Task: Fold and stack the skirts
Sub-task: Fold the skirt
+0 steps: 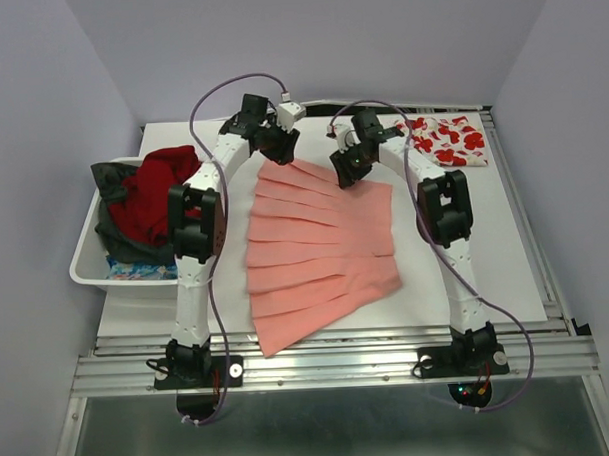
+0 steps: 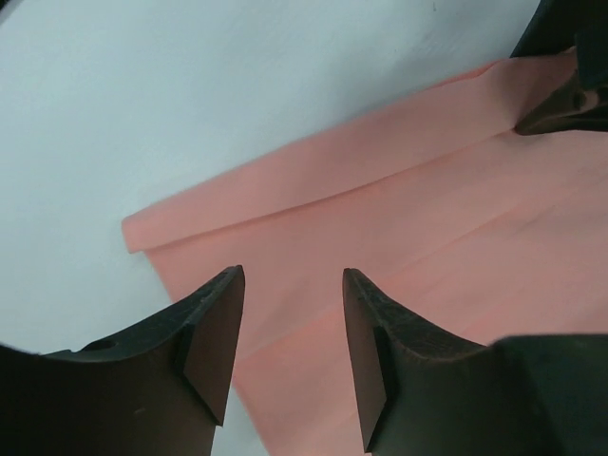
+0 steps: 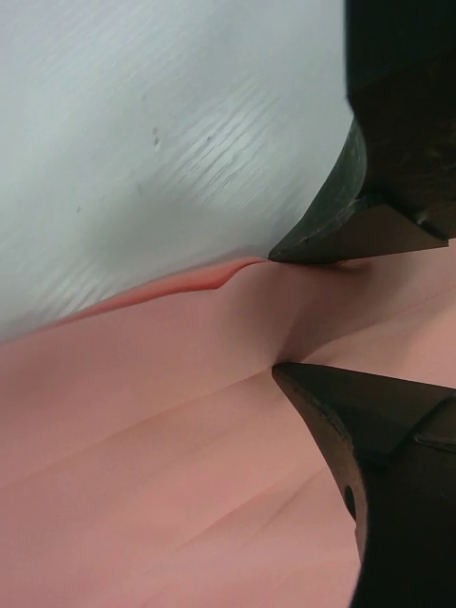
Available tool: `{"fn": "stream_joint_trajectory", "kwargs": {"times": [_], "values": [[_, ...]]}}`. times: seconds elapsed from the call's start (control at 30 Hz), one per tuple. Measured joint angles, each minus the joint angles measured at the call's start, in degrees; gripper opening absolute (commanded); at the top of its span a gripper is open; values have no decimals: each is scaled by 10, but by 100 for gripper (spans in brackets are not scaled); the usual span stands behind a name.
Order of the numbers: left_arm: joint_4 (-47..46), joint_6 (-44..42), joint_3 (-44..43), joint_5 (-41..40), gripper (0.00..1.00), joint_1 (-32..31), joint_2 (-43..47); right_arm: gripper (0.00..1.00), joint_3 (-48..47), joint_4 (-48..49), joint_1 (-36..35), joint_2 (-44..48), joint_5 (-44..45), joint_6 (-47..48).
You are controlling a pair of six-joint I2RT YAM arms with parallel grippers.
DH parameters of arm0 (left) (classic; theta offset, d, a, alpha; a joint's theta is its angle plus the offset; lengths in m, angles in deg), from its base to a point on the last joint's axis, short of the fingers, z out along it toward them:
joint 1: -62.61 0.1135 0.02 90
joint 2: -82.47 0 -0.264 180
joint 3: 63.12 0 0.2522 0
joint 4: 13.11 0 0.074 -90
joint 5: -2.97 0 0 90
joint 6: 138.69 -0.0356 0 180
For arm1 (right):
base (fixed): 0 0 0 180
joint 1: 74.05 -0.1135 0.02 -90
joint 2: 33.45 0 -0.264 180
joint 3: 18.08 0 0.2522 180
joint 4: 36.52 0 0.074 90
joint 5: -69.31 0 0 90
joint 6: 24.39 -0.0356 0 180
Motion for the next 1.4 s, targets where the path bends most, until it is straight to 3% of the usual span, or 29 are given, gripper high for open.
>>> {"fn": "stream_joint_trajectory", "kwargs": {"times": [0.1,0.3,0.4,0.53,0.63,0.77,0.93,1.1,1.23,1.27,1.4], "values": [[-13,0,19,-8,49,-3,-20,49,21,24,-20,9,12,22],[-70,-9,189,-2,46,-11,8,46,62,51,-35,29,14,69],[-65,-15,290,13,50,-11,80,45,102,70,-42,49,10,97],[-47,-21,371,47,65,-6,176,44,187,94,-66,96,-2,143],[-37,-25,349,67,72,0,209,43,231,103,-86,121,-10,170],[-18,-47,250,79,78,10,198,43,273,115,-106,146,-17,195],[29,-98,99,80,85,15,97,43,288,122,-113,157,-12,209],[75,-142,85,47,87,15,9,43,295,127,-114,161,-7,213],[97,-169,80,14,87,15,-34,45,296,128,-115,162,-3,216],[100,-174,76,3,78,15,-34,55,296,128,-116,163,-1,216],[114,-206,83,-28,70,15,-33,63,293,122,-116,167,28,209]]}}
